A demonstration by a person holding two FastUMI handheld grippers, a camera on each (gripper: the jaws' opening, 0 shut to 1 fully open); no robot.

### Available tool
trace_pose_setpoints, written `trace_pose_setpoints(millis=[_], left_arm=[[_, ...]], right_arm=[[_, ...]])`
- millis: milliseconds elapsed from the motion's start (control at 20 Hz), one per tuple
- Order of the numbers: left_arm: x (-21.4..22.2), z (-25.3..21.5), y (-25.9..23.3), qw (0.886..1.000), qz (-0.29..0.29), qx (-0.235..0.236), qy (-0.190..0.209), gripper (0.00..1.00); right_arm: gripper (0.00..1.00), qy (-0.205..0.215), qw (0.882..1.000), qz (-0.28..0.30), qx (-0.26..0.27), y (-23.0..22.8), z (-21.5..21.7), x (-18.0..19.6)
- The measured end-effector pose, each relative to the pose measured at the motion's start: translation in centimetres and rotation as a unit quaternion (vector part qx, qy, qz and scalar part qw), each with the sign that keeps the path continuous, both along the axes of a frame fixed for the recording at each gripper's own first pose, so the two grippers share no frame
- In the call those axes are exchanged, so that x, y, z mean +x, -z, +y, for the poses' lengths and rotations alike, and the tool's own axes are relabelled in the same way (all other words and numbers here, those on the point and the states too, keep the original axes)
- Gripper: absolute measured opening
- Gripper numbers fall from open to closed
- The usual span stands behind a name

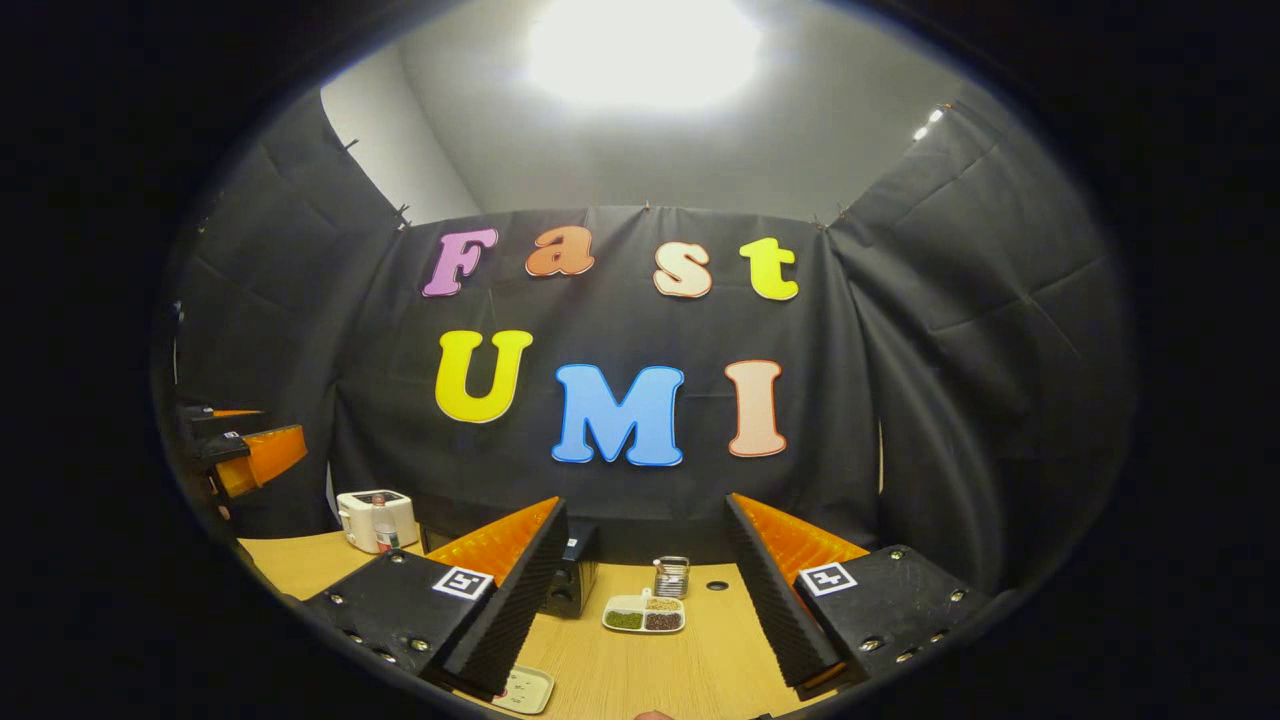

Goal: Open the electric oven with the left hand, put the food in, and close the electric oven.

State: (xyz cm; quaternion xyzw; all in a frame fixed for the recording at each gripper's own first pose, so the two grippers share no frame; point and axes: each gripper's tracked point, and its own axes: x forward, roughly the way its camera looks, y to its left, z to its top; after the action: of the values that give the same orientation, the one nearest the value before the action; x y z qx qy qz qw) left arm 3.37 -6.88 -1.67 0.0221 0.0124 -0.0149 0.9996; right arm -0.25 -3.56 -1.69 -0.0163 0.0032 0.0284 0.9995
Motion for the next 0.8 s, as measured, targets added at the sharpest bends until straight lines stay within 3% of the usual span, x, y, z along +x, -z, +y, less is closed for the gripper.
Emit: trace_pose_setpoints(millis=[150, 450, 600, 800], left_arm=[[1.8, -0.4, 0.3, 1.0, 0.002, 0.015, 0.0, 0.97], [9.1, 0.6, 1.9, 0.999, -0.004, 0.038, 0.009, 1.0], [13.3, 1.0, 4.6, 0.999, 0.003, 0.033, 0.023, 1.0], [18.7, 1.2, 9.3, 0.998, 0.025, 0.025, 0.043, 1.0]], right_arm=[[0.96, -0.002, 1.0, 0.0, 0.0, 0.8, -0.6, 0.9], [0.96, 0.004, 1.0, 0.009, 0.01, 2.0, 0.1, 3.6], [0.96, 0.015, 1.0, 0.006, 0.026, 1.8, 0.9, 5.2], [0.96, 0.047, 0.999, 0.009, 0.005, 2.6, 1.0, 7.6]])
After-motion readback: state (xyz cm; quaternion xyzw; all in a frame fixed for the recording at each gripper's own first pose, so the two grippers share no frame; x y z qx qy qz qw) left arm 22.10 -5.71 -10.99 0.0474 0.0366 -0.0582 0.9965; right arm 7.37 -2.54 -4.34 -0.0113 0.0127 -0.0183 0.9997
